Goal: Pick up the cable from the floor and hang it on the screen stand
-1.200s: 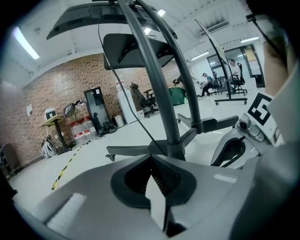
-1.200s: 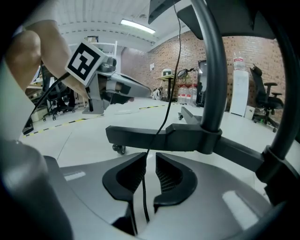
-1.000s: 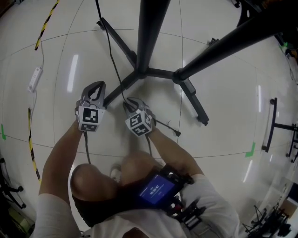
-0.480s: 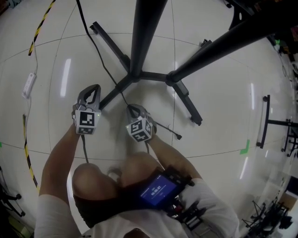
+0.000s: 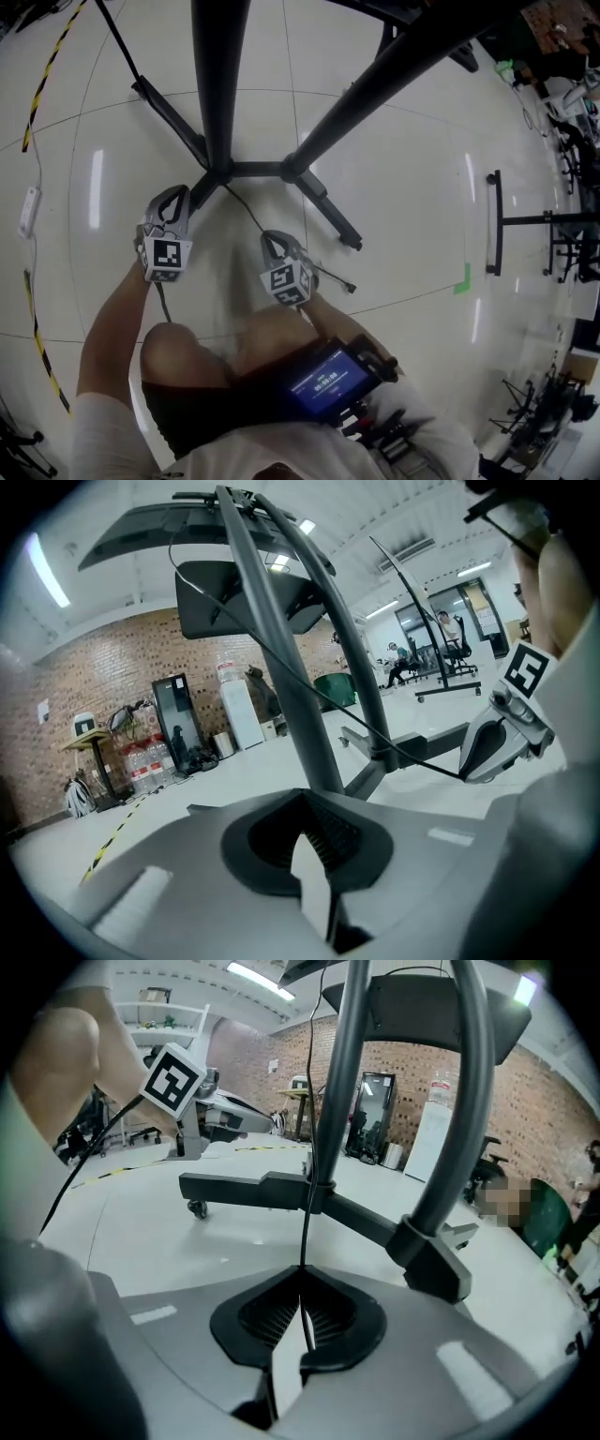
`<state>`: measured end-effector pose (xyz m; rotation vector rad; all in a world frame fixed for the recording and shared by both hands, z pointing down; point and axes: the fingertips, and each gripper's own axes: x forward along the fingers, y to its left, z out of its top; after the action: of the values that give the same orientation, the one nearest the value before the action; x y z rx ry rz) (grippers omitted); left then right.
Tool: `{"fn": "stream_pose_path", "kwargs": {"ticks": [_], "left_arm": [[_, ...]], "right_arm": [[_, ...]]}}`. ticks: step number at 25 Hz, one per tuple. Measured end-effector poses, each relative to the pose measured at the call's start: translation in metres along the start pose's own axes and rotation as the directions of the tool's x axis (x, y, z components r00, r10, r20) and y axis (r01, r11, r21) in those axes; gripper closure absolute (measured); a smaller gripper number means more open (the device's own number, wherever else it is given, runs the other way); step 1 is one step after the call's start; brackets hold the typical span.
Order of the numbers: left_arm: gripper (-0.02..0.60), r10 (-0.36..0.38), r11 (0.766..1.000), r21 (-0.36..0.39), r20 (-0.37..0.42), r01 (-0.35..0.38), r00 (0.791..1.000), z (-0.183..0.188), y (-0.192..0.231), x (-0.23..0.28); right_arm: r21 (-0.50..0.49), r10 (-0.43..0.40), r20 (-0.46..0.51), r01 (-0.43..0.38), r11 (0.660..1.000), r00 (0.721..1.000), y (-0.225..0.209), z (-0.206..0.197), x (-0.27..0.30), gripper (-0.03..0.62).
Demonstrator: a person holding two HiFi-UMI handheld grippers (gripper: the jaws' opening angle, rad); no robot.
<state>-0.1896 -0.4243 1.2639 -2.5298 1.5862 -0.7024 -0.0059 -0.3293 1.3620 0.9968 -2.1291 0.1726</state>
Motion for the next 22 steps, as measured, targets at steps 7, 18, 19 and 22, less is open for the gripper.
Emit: {"fn": "stream_pose_path", "kwargs": {"ticks": [7, 18, 19, 22], "left_arm": [[0.58, 0.024, 1.0, -0.008, -0.012, -0.024, 1.0, 0.049, 0.014, -0.003], [0.58, 0.008, 0.999, -0.035, -0.107, -0.012, 0.994, 0.188, 0.044, -0.079], [0.58, 0.004, 0.999, -0.036, -0.111, -0.008, 0.994, 0.204, 0.045, -0.089], [0.58, -0.005, 0.999, -0.04, -0.123, 0.0, 0.992, 0.252, 0.052, -0.119]], "right_arm": [[-0.002, -0.063, -0.012, 0.063, 0.998, 0.998, -0.033, 0.022, -0.052, 0.566], [-0.008, -0.021, -0.077, 0.02, 1.0, 0.997, -0.048, 0.123, -0.207, 0.566], [-0.018, -0.013, -0.077, 0.011, 1.0, 0.997, -0.046, 0.136, -0.223, 0.566], [-0.051, 0.013, -0.072, -0.016, 0.999, 0.997, -0.041, 0.181, -0.271, 0.566]]}}
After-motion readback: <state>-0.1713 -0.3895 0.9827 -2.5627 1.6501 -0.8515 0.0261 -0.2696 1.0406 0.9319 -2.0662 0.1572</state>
